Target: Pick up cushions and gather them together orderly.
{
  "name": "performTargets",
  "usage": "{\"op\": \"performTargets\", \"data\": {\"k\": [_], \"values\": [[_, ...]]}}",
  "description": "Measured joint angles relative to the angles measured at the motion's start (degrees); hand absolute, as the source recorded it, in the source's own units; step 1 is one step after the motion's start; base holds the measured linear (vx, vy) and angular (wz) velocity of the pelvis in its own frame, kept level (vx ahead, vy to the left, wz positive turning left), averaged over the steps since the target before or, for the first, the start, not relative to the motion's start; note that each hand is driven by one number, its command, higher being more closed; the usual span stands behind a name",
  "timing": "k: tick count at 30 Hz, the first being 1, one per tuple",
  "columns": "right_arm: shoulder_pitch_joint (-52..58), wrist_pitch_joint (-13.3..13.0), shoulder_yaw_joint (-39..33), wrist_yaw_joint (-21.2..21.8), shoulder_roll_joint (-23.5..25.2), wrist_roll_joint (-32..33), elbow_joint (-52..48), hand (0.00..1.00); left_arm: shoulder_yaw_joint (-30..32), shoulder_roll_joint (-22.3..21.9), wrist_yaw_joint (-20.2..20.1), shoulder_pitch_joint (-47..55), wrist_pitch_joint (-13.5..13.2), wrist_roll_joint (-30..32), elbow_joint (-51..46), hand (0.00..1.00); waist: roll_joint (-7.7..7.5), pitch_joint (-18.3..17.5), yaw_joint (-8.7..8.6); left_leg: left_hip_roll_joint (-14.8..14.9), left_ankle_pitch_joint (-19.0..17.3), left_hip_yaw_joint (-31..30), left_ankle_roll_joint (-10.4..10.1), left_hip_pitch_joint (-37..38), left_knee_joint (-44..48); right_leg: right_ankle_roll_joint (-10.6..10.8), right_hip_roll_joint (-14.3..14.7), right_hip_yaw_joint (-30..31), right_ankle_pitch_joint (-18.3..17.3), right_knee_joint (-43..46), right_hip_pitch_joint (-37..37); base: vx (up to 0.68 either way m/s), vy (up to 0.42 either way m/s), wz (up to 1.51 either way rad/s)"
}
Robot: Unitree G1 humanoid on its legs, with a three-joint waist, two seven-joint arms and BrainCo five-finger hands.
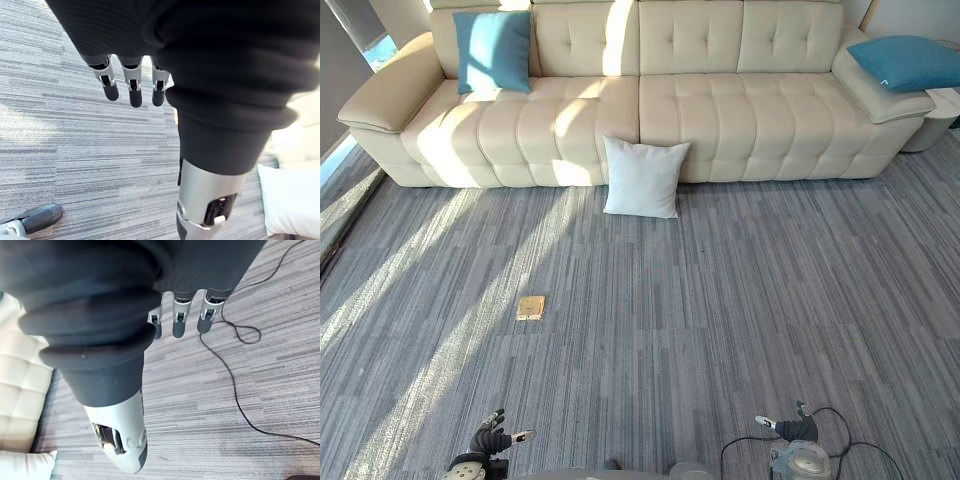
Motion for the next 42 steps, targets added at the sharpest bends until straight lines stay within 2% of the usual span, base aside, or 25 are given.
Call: {"op": "performTargets", "data": {"k": [6,9,11,17,20,23,24,25,27,28,29,32,33,34,35,36,37,38,39,40,41,42], "values": [[0.0,0.3,0.0,0.0,0.0,0.1,1.5,0.00,0.0,0.0,0.0,0.0,0.0,-0.1,0.3,0.00,0.99,-0.8,-0.06,-0.1,0.4,-0.2,0.6,-1.0,-0.7,-0.1,0.0,-1.3,-0.1,-0.3,-1.2,-0.08,-0.023,0.00],[0.3,0.4,0.0,0.0,0.0,0.8,1.5,0.00,0.0,-0.1,0.0,0.0,0.1,-0.3,0.3,0.00,1.37,-1.1,-0.15,-0.4,1.6,-0.6,2.4,-1.0,-2.5,-0.2,0.0,-1.6,0.0,-0.3,-1.9,-0.08,-0.009,0.07],[0.6,0.5,-0.1,0.0,0.1,2.5,1.6,0.00,0.0,-0.1,0.0,0.2,0.2,-0.6,0.3,0.00,1.05,-1.2,-0.12,-0.6,2.4,-1.2,2.9,-0.9,-3.6,-0.4,-0.1,-2.3,0.1,-0.5,-2.1,-0.06,0.000,0.13],[-0.1,0.5,-1.3,0.0,1.7,5.6,1.6,0.00,0.1,-0.1,0.0,0.5,0.3,-1.5,0.0,0.00,0.04,-1.2,0.04,-1.3,2.6,-2.1,2.7,-2.1,-4.2,-0.4,-0.7,-3.6,0.2,-0.7,-3.3,-0.01,0.021,0.10],[-0.7,0.5,-2.3,0.0,2.6,7.4,1.6,0.00,0.2,0.0,0.1,0.6,0.3,-2.5,-2.7,0.00,-0.61,-0.9,0.16,-1.6,1.2,-2.3,4.0,-5.0,-1.5,-0.4,-1.2,-3.8,0.2,-1.2,-4.1,0.08,0.046,0.08],[-2.6,0.5,-2.9,0.0,3.1,7.5,1.4,0.00,0.8,0.0,0.1,1.0,0.3,-2.6,-5.8,0.00,-0.70,-0.3,1.59,-1.0,-4.2,-0.6,4.5,-8.9,6.2,0.8,-1.6,-2.0,-1.5,1.5,-6.3,0.11,0.072,-0.32],[-3.4,0.5,-2.9,0.0,3.0,7.5,1.1,0.00,0.9,0.0,0.2,1.1,0.3,-2.7,-6.7,0.00,-0.55,-0.1,1.73,-0.9,-6.8,0.1,4.8,-10.2,9.4,1.7,-2.0,-1.2,-3.6,5.2,-8.0,0.10,0.101,-0.25],[-3.7,0.5,-2.9,0.0,3.0,7.5,0.7,0.00,1.1,-0.1,0.3,1.1,0.3,-2.9,-7.6,0.00,-0.24,0.2,1.94,-1.0,-9.4,0.2,5.2,-11.0,11.9,3.4,-2.7,-1.1,-5.9,10.7,-9.9,0.09,0.115,-0.19],[-3.9,0.5,-2.2,0.0,3.1,7.5,0.5,0.00,1.2,0.1,0.8,1.1,0.3,-3.3,-8.7,0.00,-0.04,0.4,1.73,-1.4,-11.7,0.1,5.9,-10.5,13.4,4.9,-3.8,-1.5,-7.6,22.2,-14.5,0.11,0.116,-0.06],[-3.6,0.5,-0.7,0.0,3.3,7.5,-0.8,0.00,1.2,0.5,1.5,1.1,0.2,-3.8,-9.6,0.00,-0.20,1.0,1.75,-2.1,-12.8,-0.5,6.7,-8.8,14.1,4.9,-5.3,-2.0,-7.4,33.8,-19.4,0.36,0.143,0.17],[-3.0,0.5,0.1,0.0,3.5,7.5,-1.5,0.00,1.2,1.0,1.8,0.9,0.2,-4.2,-9.9,0.00,-0.66,2.0,1.19,-2.8,-13.7,-1.2,7.6,-6.8,14.7,4.3,-6.4,-3.0,-9.0,41.7,-22.2,0.40,0.126,0.27],[-2.9,0.6,1.6,0.0,3.2,7.9,-1.5,0.00,1.1,1.2,2.6,-0.2,0.3,-4.9,-10.0,0.00,-0.27,3.2,0.20,-2.6,-14.9,-3.4,7.8,-1.8,12.3,2.2,-6.6,-7.6,-11.7,42.2,-27.5,0.43,0.074,0.34],[-3.7,0.6,1.6,0.0,2.8,8.2,-1.7,0.00,0.8,1.2,2.6,-1.4,0.3,-5.0,-10.1,0.00,0.77,4.6,-0.04,-1.5,-15.0,-4.3,7.5,0.4,10.5,1.8,-5.6,-9.8,-11.6,39.0,-30.3,0.49,0.017,0.39],[-3.8,0.6,1.6,0.0,2.6,8.7,-2.2,0.00,0.3,1.1,2.6,-2.1,0.3,-5.0,-10.1,0.00,1.00,5.1,-0.22,-0.7,-15.1,-4.8,7.0,1.3,9.8,1.2,-4.9,-10.9,-11.1,36.7,-31.6,0.59,0.006,0.48],[-3.7,0.5,1.6,0.0,2.2,9.5,-3.8,0.00,-0.6,1.2,2.6,-3.7,0.3,-5.1,-10.1,0.00,1.66,6.4,-0.32,0.5,-15.2,-5.4,5.5,2.8,9.1,0.2,-3.8,-12.7,-8.6,31.0,-34.5,0.63,-0.018,0.53],[-3.3,0.5,1.6,0.0,2.0,9.6,-4.6,0.00,-0.8,1.1,2.6,-4.8,0.3,-5.3,-10.1,0.00,1.23,7.3,-0.70,0.8,-15.0,-5.9,3.3,4.7,7.9,-0.6,-2.9,-14.1,-3.7,23.5,-36.6,0.58,-0.028,0.56],[-3.1,0.4,1.6,-0.1,2.0,9.8,-5.4,0.00,-0.9,1.2,2.7,-5.1,0.3,-5.4,-10.1,0.00,0.52,7.2,-0.85,0.7,-15.1,-6.3,2.1,6.2,7.1,-2.0,-2.4,-14.1,0.8,17.6,-37.2,0.68,-0.075,0.51],[-2.2,0.4,1.6,-0.1,1.9,10.1,-6.1,0.00,-1.0,1.1,2.7,-5.1,0.3,-5.4,-9.9,0.00,0.11,7.1,-1.18,0.9,-15.9,-6.6,0.7,8.5,6.6,-4.8,-1.8,-13.8,6.3,14.7,-37.6,0.76,-0.116,0.45],[-2.2,0.4,1.4,-0.1,1.3,10.2,-6.2,0.00,-0.9,0.2,2.7,-4.9,0.3,-5.5,-9.2,0.00,1.45,7.2,-1.91,2.7,-16.5,-7.1,-0.5,10.0,7.0,-8.2,-1.7,-14.3,9.9,19.9,-38.3,0.93,-0.175,0.39],[-3.1,0.4,1.2,-0.1,1.7,10.2,-6.6,0.00,-0.9,0.1,2.6,-5.1,0.3,-5.4,-9.2,0.00,1.63,7.0,-2.15,3.3,-14.4,-7.1,-4.1,9.5,8.6,-9.1,-2.5,-15.1,6.4,23.8,-38.9,0.76,-0.157,0.32],[-3.5,0.3,1.0,-0.1,1.8,10.2,-6.7,0.00,-1.0,-0.2,2.6,-5.4,0.3,-5.5,-9.2,0.00,1.51,7.0,-2.44,3.0,-12.5,-7.0,-7.2,8.9,10.3,-9.1,-3.2,-15.3,4.4,25.5,-38.8,0.75,-0.178,0.21],[-3.8,0.3,1.3,0.0,1.7,10.2,-7.5,0.00,-0.8,-1.2,2.6,-5.3,0.2,-5.4,-9.1,0.00,1.52,7.1,-2.81,3.0,-6.1,-6.1,-8.4,7.3,16.8,-9.1,-3.6,-15.6,2.0,27.4,-36.8,0.75,-0.205,0.15]]}}
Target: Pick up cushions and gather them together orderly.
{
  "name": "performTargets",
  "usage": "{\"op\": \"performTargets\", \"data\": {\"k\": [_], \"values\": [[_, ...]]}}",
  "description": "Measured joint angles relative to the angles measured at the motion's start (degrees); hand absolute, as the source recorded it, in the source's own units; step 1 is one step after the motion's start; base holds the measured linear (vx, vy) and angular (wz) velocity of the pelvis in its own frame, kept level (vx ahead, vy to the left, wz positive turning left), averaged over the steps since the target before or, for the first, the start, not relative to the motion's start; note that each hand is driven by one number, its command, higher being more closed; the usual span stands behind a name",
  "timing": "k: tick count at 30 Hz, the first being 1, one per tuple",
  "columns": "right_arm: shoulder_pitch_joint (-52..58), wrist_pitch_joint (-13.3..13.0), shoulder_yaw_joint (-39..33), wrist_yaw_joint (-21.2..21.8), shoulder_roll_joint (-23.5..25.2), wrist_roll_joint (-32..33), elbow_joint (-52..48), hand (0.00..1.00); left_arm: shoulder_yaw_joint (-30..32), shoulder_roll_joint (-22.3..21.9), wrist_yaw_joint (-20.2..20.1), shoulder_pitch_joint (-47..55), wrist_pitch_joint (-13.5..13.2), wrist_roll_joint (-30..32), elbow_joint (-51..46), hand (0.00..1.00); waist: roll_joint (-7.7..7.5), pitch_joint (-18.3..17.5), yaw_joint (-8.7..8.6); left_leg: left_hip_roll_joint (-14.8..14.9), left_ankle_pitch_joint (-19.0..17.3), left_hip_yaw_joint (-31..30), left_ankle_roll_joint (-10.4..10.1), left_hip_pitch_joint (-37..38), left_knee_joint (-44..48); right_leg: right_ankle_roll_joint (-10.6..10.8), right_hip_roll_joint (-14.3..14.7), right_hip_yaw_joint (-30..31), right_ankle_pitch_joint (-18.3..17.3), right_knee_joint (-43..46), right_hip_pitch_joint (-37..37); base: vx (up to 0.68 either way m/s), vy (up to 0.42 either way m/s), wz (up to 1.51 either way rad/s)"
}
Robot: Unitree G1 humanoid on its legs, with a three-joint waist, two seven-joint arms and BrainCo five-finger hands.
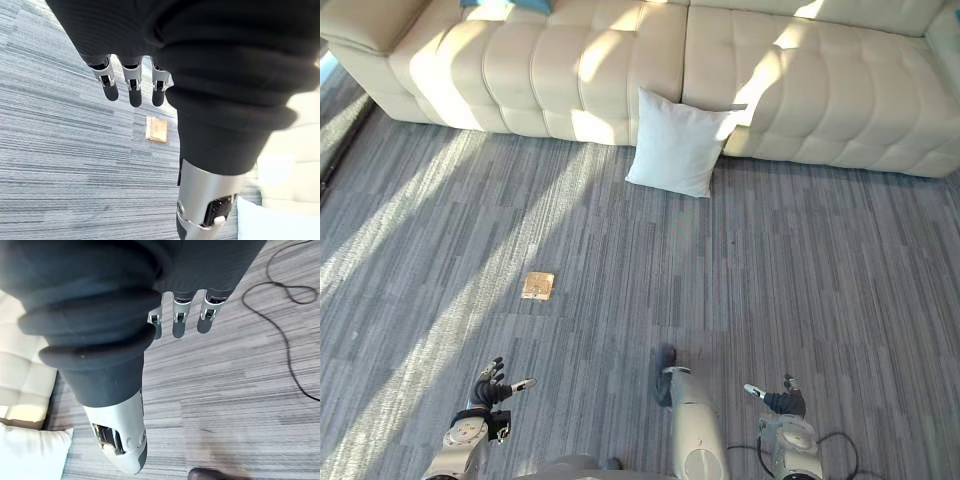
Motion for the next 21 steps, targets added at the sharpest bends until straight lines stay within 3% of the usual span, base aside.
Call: {"op": "performTargets", "data": {"k": [1,2,3,4,5,7,9,11,12,13,14,15,16,17,18,19,20,21], "values": [[0.1,-0.1,1.3,0.0,0.2,0.0,-0.6,0.00,0.4,-0.8,0.0,0.8,0.0,0.0,0.7,0.00,-0.12,0.4,0.01,1.0,9.3,1.0,-0.1,-3.9,13.0,0.7,0.6,0.4,-2.5,-3.5,6.2,0.75,-0.199,0.04],[0.1,-0.2,2.1,0.0,0.2,0.1,-0.7,0.00,0.4,-1.0,-0.2,1.4,0.0,0.0,0.7,0.00,-0.12,0.6,0.16,2.7,10.4,1.0,-0.5,-6.8,21.1,0.9,1.8,0.6,-2.9,-6.4,9.8,0.70,-0.159,-0.15],[0.1,-0.6,2.7,0.0,0.9,1.3,-1.1,0.00,0.4,-0.9,-0.3,1.8,0.0,0.0,0.6,0.00,0.56,0.9,1.17,6.2,7.8,2.8,2.5,-12.8,35.8,0.8,4.0,1.3,-2.9,-10.5,16.0,0.64,-0.092,-0.34],[0.2,-0.7,2.7,0.0,2.1,2.0,-2.1,0.00,0.9,-1.1,-0.3,1.9,0.0,-0.1,0.1,0.00,-0.15,1.3,2.64,8.4,4.4,4.5,5.9,-18.4,44.1,0.8,5.0,2.4,-2.9,-13.3,21.0,0.62,-0.070,-0.39],[0.2,-0.7,2.7,0.0,2.7,2.3,-2.9,0.00,0.9,-1.2,-0.3,2.1,0.0,-0.1,-0.6,0.00,-0.76,1.7,3.16,9.0,3.5,5.3,7.4,-21.0,45.7,0.7,5.0,3.2,-3.1,-14.8,23.4,0.59,-0.033,-0.41],[0.3,-0.7,2.9,0.0,4.0,3.6,-5.9,0.00,0.8,-1.9,-0.4,2.9,0.0,-0.9,-3.3,0.00,-2.14,2.4,5.36,10.0,0.3,8.0,9.7,-31.7,43.6,2.0,4.8,6.6,-4.3,-20.6,30.5,0.56,0.026,-0.53],[-0.2,-0.6,3.1,0.0,3.8,3.8,-6.7,0.00,0.8,-2.5,-0.4,3.6,0.0,-1.0,-3.4,0.00,-1.90,2.5,6.88,9.4,-0.9,7.7,9.6,-38.2,35.1,4.2,4.4,9.2,-7.1,-22.9,34.1,0.53,0.134,-0.77],[-0.3,-0.7,3.4,-0.1,3.8,3.8,-6.4,0.00,0.8,-2.8,-0.4,4.1,0.1,-1.0,-3.3,0.00,-2.06,2.4,7.61,6.6,1.1,3.8,6.4,-39.1,16.0,6.5,2.8,12.3,-10.4,-22.7,36.1,0.66,0.302,-0.90],[-0.5,-0.7,3.8,-0.3,3.5,3.7,-4.8,0.00,0.7,-3.0,-0.3,5.4,0.1,-1.0,-3.0,0.00,-1.46,2.0,8.18,5.6,7.1,0.4,4.1,-37.8,5.7,8.2,2.6,14.8,-13.6,-21.6,37.6,0.58,0.310,-0.90],[-0.6,-0.5,4.3,-0.4,4.0,3.6,-3.3,0.00,0.8,-2.9,-0.2,5.4,0.2,-1.2,-1.8,0.00,-2.92,1.5,8.77,4.1,6.5,1.2,7.5,-37.2,8.0,8.5,1.0,17.0,-15.2,-19.6,37.8,0.62,0.330,-0.83],[-0.2,-0.4,5.1,-0.3,4.0,3.5,-2.8,0.00,0.8,-2.7,-0.2,5.1,0.3,-1.3,-1.7,0.00,-4.27,0.6,8.71,2.6,2.4,2.5,8.2,-37.4,10.6,9.0,-1.1,19.5,-15.3,-15.1,35.9,0.51,0.245,-0.46],[0.4,-0.4,5.1,-0.3,4.0,3.2,-2.8,0.00,1.0,-2.3,-0.1,5.1,0.2,-1.4,-1.8,0.00,-4.66,0.3,8.59,2.3,0.6,3.4,8.9,-37.2,11.9,10.6,-1.9,20.6,-15.3,-11.4,34.5,0.76,0.352,-0.52],[0.2,-0.4,5.3,-0.3,4.1,2.5,-2.7,0.00,0.8,-2.4,-0.1,5.3,0.0,-1.5,-1.3,0.00,-5.23,0.3,8.70,1.8,-2.8,6.4,11.1,-34.7,14.2,18.4,-4.1,22.2,-13.8,1.3,30.1,0.62,0.277,-0.53],[0.0,-0.4,5.5,-0.2,4.1,1.8,-2.6,0.00,0.7,-2.3,-0.1,5.4,0.2,-1.5,-0.7,0.00,-5.23,0.3,8.43,1.6,-3.9,7.3,11.9,-32.9,14.3,21.9,-5.0,22.3,-12.7,6.6,28.5,0.73,0.282,-0.62],[-0.7,-0.4,6.6,-0.1,4.1,1.0,-2.2,0.00,0.7,-2.1,0.0,5.7,0.5,-1.7,-0.1,0.00,-5.05,0.4,7.21,1.2,-5.6,7.7,13.0,-28.3,13.7,22.1,-6.1,21.1,-12.5,16.4,25.6,0.48,0.134,-0.39],[-0.8,-0.4,7.4,0.0,4.1,1.0,-2.2,0.00,0.7,-1.9,0.0,5.9,0.6,-1.7,0.0,0.00,-4.86,0.5,6.89,1.2,-6.0,7.8,13.2,-25.7,12.8,21.2,-6.5,19.5,-12.8,19.9,24.5,0.56,0.112,-0.69],[-0.8,-0.5,9.2,0.1,4.1,0.5,-2.3,0.00,0.7,-1.5,0.1,6.3,0.6,-1.7,-0.2,0.00,-4.16,0.5,6.85,1.8,-6.1,8.1,13.2,-19.1,9.2,16.2,-6.6,14.5,-13.9,23.1,21.4,0.51,0.062,-0.70],[-0.9,-0.6,9.5,0.0,4.1,0.1,-2.5,0.00,0.8,-1.3,0.1,6.3,0.6,-1.7,-0.1,0.00,-3.59,0.4,6.81,2.2,-6.1,8.2,13.2,-16.7,7.3,14.5,-6.4,12.1,-14.4,22.8,19.7,0.60,0.050,-0.81]]}}
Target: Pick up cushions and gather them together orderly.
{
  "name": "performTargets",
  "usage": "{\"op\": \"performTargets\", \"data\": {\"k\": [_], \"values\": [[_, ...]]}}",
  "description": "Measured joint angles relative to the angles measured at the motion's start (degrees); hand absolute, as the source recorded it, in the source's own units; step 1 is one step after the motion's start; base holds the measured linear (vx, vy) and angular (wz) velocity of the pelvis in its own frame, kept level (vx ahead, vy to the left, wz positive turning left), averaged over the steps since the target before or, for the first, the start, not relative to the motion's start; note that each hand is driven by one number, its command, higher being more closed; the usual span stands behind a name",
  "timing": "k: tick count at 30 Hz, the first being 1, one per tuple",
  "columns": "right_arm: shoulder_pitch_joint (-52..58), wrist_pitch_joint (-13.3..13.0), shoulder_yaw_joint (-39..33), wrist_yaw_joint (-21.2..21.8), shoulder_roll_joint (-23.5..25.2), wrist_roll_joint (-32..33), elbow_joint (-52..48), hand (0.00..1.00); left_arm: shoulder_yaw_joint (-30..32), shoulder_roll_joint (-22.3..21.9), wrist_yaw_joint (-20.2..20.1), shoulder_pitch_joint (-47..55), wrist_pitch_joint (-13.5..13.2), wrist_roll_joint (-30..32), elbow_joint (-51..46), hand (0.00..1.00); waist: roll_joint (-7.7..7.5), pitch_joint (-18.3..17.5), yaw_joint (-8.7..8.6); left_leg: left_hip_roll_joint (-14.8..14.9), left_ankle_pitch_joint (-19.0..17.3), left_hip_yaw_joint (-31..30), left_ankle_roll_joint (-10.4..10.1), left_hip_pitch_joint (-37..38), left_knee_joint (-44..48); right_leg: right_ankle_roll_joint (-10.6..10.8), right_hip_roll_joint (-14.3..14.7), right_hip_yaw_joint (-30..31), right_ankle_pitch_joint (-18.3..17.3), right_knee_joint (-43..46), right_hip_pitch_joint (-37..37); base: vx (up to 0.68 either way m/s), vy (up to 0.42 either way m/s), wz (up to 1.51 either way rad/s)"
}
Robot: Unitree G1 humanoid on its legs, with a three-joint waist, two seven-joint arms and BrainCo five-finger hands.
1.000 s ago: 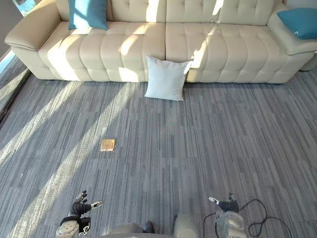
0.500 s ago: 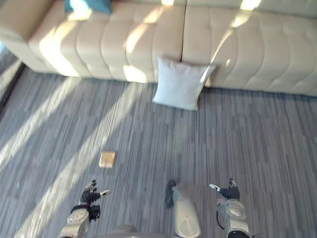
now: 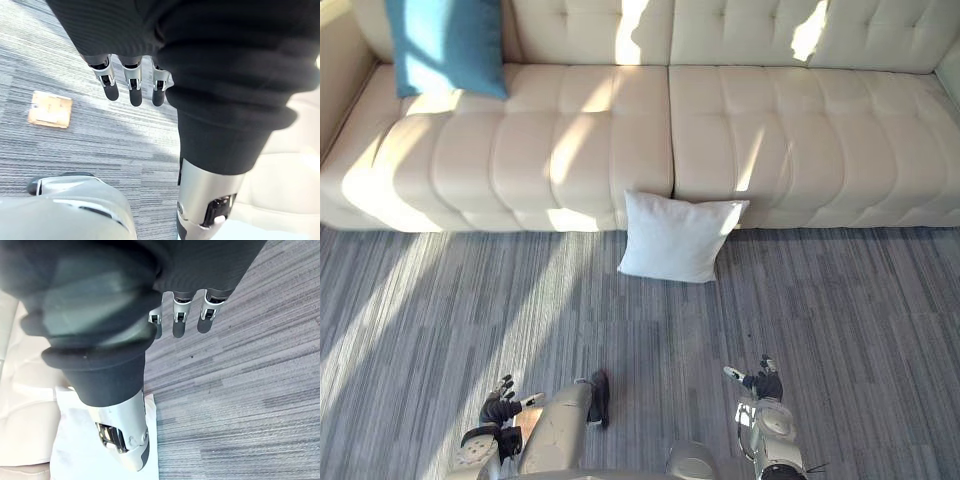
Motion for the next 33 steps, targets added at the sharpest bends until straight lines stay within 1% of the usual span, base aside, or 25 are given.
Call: {"op": "performTargets", "data": {"k": [1,3,4,5,6,7,8,9,10,11,12,13,14,15,16,17,19,21,22,23,24,27,29,31,33], "values": [[-0.1,-0.1,0.6,0.0,-0.3,-0.9,0.0,0.00,0.0,0.5,0.0,-0.2,0.0,0.0,0.0,0.00,1.21,0.1,-0.58,0.7,0.0,0.4,0.0,3.9,-3.7,-3.0,0.7,-4.1,-0.6,-3.4,-3.0,0.60,0.021,-0.54],[-0.7,-0.1,0.6,0.0,-0.9,-0.9,0.1,0.00,0.0,0.8,0.0,-1.6,0.0,0.0,0.5,0.00,1.65,0.3,-1.20,1.6,0.1,1.4,-0.1,7.9,-7.0,-4.4,2.8,-6.9,-0.5,-12.2,-8.1,0.48,-0.003,-0.34],[-0.5,0.0,0.6,0.0,-1.6,-0.9,0.1,0.00,0.0,0.9,0.0,-2.9,0.0,0.0,1.5,0.00,1.82,0.4,-1.39,2.0,0.1,1.3,-0.2,9.0,-7.5,-5.8,4.3,-6.9,1.3,-17.9,-10.7,0.55,-0.067,-0.04],[0.3,0.0,0.5,0.0,-2.6,-0.9,0.1,0.00,0.0,1.0,0.0,-4.2,0.1,0.0,2.3,0.00,1.47,0.3,-1.93,3.0,-0.2,1.1,-4.1,10.6,-7.3,-6.5,7.1,-6.3,7.1,-28.0,-12.0,0.57,-0.088,0.13],[2.0,0.1,0.4,0.0,-3.1,-0.9,0.0,0.00,0.0,1.4,0.0,-3.9,0.0,0.1,2.2,0.00,0.82,-0.1,-2.57,2.4,-1.6,0.6,-7.0,12.3,-5.8,-8.5,9.1,-4.0,18.3,-39.7,-11.2,0.58,-0.100,0.29],[3.1,0.1,0.4,0.0,-3.3,-0.9,0.0,0.00,0.1,1.4,0.0,-3.5,0.0,0.1,2.3,0.00,-0.05,-0.4,-2.82,1.9,-2.6,-0.3,-8.6,13.1,-4.1,-10.8,8.7,-2.3,28.4,-41.6,-10.6,0.45,-0.089,0.13],[2.4,0.8,-0.1,0.0,-4.6,-0.9,0.8,0.00,0.4,-0.3,0.0,-4.4,0.0,0.1,3.6,0.00,2.46,0.5,-2.82,4.1,-2.3,-2.8,-10.9,12.1,1.4,-12.1,9.7,-3.0,26.2,-36.4,-11.2,0.60,-0.140,0.13],[1.8,0.6,-1.2,0.0,-4.5,-0.8,0.6,0.00,0.1,-0.8,-0.2,-4.7,-0.3,0.2,3.5,0.00,1.85,0.5,-3.21,3.8,-2.7,-4.6,-10.8,10.0,2.1,-11.9,8.4,-2.6,23.4,-35.0,-10.9,0.55,-0.150,0.15],[1.7,0.6,-1.4,0.0,-4.6,-0.8,0.6,0.00,0.1,-1.1,-0.2,-4.7,-0.6,0.1,3.3,0.00,1.90,0.4,-3.49,4.0,-2.4,-5.2,-10.8,8.9,1.7,-11.6,7.8,-2.9,22.2,-34.2,-10.5,0.46,-0.154,0.57],[1.7,0.4,-1.7,0.1,-4.8,-0.8,0.4,0.00,0.0,-1.4,0.0,-5.2,-0.9,0.1,3.2,0.00,2.43,0.5,-4.21,5.1,2.6,-5.7,-11.3,5.8,2.8,-11.3,7.0,-4.7,19.8,-32.8,-9.1,0.25,-0.094,0.56],[1.8,0.4,-1.7,0.1,-4.7,-0.8,0.3,0.00,0.0,-1.5,0.0,-5.4,-0.8,0.1,3.3,0.00,2.35,0.6,-3.91,5.3,4.0,-5.7,-12.1,4.9,6.4,-11.0,6.9,-5.2,18.5,-32.7,-7.8,0.36,-0.093,0.63],[1.9,0.3,-1.7,0.0,-4.4,-0.4,0.2,0.00,-0.1,-1.8,0.0,-5.5,-0.7,0.0,3.3,0.00,2.29,0.7,-3.14,7.0,7.1,-5.8,-10.8,1.6,15.0,-10.8,6.6,-6.0,17.6,-35.4,-4.0,0.29,-0.049,0.36],[1.9,0.2,-1.7,0.0,-4.4,0.0,0.2,0.00,-0.5,-1.9,0.0,-5.5,-0.7,0.1,3.3,0.00,2.22,0.7,-2.80,7.5,5.8,-5.2,-10.1,0.6,16.6,-10.8,6.5,-6.2,17.6,-36.7,-2.6,0.31,-0.028,0.44],[1.9,0.0,-2.7,-0.1,-4.2,1.0,-0.2,0.00,-0.6,-2.3,0.0,-5.7,-0.7,0.0,3.2,0.00,1.95,0.9,-2.40,8.0,2.4,-3.1,-9.3,-1.9,16.6,-10.1,5.9,-6.7,17.2,-38.9,-0.5,0.20,0.032,0.38],[1.7,-0.1,-3.7,-0.2,-3.9,1.7,-0.4,0.00,-0.6,-2.5,0.0,-5.9,-0.6,0.0,3.2,0.00,1.90,0.9,-2.30,7.9,1.5,-1.9,-8.4,-4.0,15.0,-9.8,5.2,-7.3,17.0,-39.6,0.1,0.18,0.064,0.46],[1.3,-0.1,-4.4,-0.6,-3.6,2.1,-0.4,0.00,-0.8,-2.6,0.0,-5.9,-0.6,0.0,3.2,0.00,1.83,1.0,-2.26,7.6,1.4,0.1,-8.2,-6.1,10.0,-8.8,4.5,-7.7,16.5,-39.4,0.3,0.15,0.119,0.32],[1.2,-0.1,-4.9,-1.2,-3.1,2.2,0.1,0.00,-1.1,-2.5,0.0,-5.6,-0.5,0.1,3.4,0.00,3.18,1.2,-2.01,7.8,4.5,1.8,-8.9,-6.1,-1.4,-6.4,5.2,-7.4,14.9,-37.4,0.0,0.12,0.170,0.08],[1.9,0.2,-5.0,-1.3,-2.2,2.2,0.2,0.00,-1.0,-1.8,0.2,-5.7,-0.3,0.0,3.2,0.00,1.87,0.9,-0.83,5.9,4.7,2.8,-8.6,-5.8,-3.3,-5.5,4.2,-6.2,14.7,-37.0,-1.1,0.11,0.123,-0.04],[1.9,0.2,-5.1,-1.3,-2.2,2.2,0.2,0.00,-1.0,-1.8,0.3,-5.6,-0.3,0.0,3.2,0.00,1.73,1.0,-0.79,5.5,4.7,2.9,-8.6,-5.9,-3.3,-5.2,3.8,-5.9,14.5,-36.9,-1.2,0.11,0.123,0.01],[1.9,0.2,-5.7,-1.6,-2.1,2.3,0.2,0.00,-1.0,-1.8,1.1,-5.6,-0.1,0.0,3.2,0.00,1.67,1.0,-0.88,4.8,4.6,3.0,-8.5,-6.5,-2.7,-4.7,2.8,-5.6,14.2,-35.9,-2.1,0.09,0.121,0.04],[1.5,0.1,-5.8,-2.4,-2.1,2.9,0.2,0.00,-0.8,-1.7,1.4,-5.6,-0.1,-0.4,2.2,0.00,1.83,1.4,-0.87,5.0,4.0,3.2,-7.4,-7.8,-1.0,-4.6,2.7,-5.4,14.1,-34.7,-3.3,0.07,0.107,0.01],[-0.4,0.1,-5.9,-3.0,-1.5,4.3,-0.8,0.00,-0.4,-0.8,2.5,-7.6,-0.2,-1.1,0.6,0.00,1.44,3.2,-0.76,6.3,3.1,3.7,-6.3,-12.5,4.7,-4.9,2.7,-3.9,13.8,-29.8,-8.1,-0.03,0.052,-0.10],[-1.9,0.1,-6.0,-4.3,-1.4,6.1,-1.5,0.00,-0.3,-0.4,3.3,-9.8,-0.2,-2.2,-0.2,0.00,1.18,4.3,-0.72,7.4,1.3,3.9,-6.2,-16.1,8.4,-5.0,2.7,-3.4,12.0,-26.3,-11.8,-0.09,-0.005,-0.13],[-4.4,-0.1,-7.5,-5.3,-1.5,7.4,-2.8,0.00,0.0,-0.1,3.8,-14.1,-0.5,-2.8,-1.4,0.00,0.85,7.6,-0.74,9.0,-2.3,3.9,-6.3,-20.7,14.0,-5.0,2.7,-2.7,9.1,-20.0,-17.4,-0.17,-0.036,-0.16],[-6.5,-0.1,-8.1,-6.6,-2.2,8.6,-2.7,0.00,0.0,0.2,4.1,-17.5,-0.7,-3.4,-1.8,0.00,0.75,8.8,-0.86,10.0,-3.6,3.7,-6.1,-26.0,18.2,-5.2,2.4,-2.4,8.0,-16.1,-22.9,-0.18,-0.048,-0.13]]}}
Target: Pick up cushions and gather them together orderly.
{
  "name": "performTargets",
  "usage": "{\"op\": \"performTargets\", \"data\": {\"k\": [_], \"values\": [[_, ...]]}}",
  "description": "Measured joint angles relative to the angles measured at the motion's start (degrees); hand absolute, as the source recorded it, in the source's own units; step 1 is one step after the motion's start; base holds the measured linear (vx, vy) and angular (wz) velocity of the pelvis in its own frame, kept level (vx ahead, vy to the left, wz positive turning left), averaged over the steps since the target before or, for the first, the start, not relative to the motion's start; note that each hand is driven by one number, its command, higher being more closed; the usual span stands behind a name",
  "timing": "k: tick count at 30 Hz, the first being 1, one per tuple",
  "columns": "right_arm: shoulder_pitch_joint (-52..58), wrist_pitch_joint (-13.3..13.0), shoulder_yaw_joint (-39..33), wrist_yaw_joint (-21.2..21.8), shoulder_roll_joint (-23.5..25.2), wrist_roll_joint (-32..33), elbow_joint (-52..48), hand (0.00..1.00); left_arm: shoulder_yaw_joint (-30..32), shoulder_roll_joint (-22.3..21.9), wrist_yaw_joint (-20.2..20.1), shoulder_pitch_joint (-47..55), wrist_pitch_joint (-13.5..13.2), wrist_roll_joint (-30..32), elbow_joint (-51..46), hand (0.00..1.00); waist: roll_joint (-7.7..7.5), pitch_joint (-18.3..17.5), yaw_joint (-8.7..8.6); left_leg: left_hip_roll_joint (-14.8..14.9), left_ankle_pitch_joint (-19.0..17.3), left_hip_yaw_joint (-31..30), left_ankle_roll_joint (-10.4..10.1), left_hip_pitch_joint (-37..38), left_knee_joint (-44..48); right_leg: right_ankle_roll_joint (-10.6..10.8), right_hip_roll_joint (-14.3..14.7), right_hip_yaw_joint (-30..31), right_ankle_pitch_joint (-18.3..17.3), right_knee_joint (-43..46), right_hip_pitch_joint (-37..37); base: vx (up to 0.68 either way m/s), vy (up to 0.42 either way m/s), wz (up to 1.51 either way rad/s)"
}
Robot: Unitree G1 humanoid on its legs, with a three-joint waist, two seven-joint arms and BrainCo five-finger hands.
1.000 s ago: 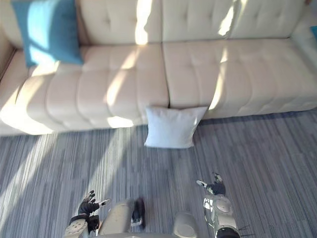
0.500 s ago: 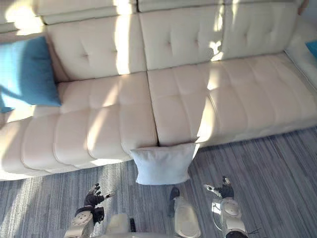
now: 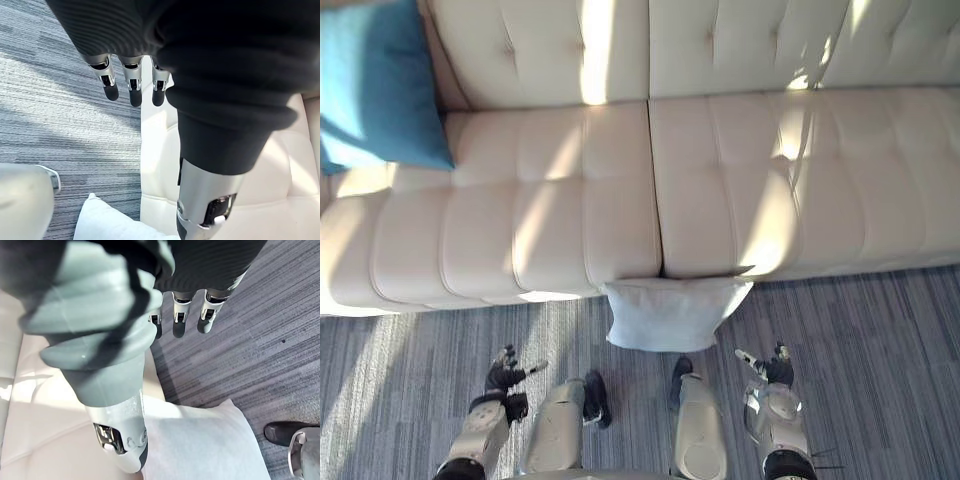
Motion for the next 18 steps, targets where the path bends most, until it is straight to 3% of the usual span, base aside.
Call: {"op": "performTargets", "data": {"k": [5,9,15,16,17,18], "values": [[-9.0,0.0,-0.2,-3.0,-2.8,2.5,0.2,0.00,0.0,0.8,2.1,-11.8,-0.4,-1.6,-0.2,0.00,0.09,3.6,-0.14,2.1,-1.0,-1.4,1.1,-15.4,9.4,-1.2,-0.2,1.1,-0.7,8.5,-15.3,-0.16,-0.050,-0.07],[-24.5,0.0,0.0,-4.5,-6.0,4.3,0.1,0.00,0.0,1.4,3.3,-24.2,-0.5,-3.3,-1.7,0.00,0.33,7.3,-0.19,4.2,-1.3,-2.5,1.7,-30.9,17.4,-2.4,0.4,1.9,-0.2,15.5,-30.7,-0.12,-0.060,-0.15],[-39.7,-0.1,6.1,-6.0,-8.1,6.2,0.0,0.00,-2.5,1.5,5.6,-34.5,-1.0,-5.0,-3.1,0.00,0.44,7.9,-0.06,6.0,-1.3,-4.1,1.9,-44.4,24.1,-2.6,0.6,2.0,0.0,22.0,-44.2,-0.10,-0.052,-0.06],[-42.1,-0.1,8.0,-6.3,-8.0,6.3,0.0,1.00,-3.7,1.4,6.0,-36.4,-1.0,-5.2,-3.8,0.00,0.44,7.9,-0.05,6.2,-1.3,-4.4,1.9,-46.0,24.8,-2.6,0.6,1.9,0.0,22.6,-45.8,-0.12,-0.031,-0.01],[-44.1,-0.1,9.5,-7.1,-7.9,6.4,-0.1,1.00,-5.2,1.4,6.4,-38.1,-1.4,-5.4,-4.2,1.00,0.45,7.9,0.05,6.4,-1.3,-4.5,1.9,-47.4,25.4,-2.5,0.6,1.7,-0.1,22.9,-47.1,-0.10,-0.019,-0.03],[-45.0,-0.1,10.1,-7.2,-7.7,6.4,-0.2,1.00,-5.7,1.4,6.7,-39.0,-1.4,-5.4,-4.6,1.00,0.45,7.9,0.01,6.5,-1.3,-4.6,1.9,-48.1,25.6,-2.5,0.6,1.6,-0.1,23.0,-47.6,-0.10,-0.007,-0.04]]}}
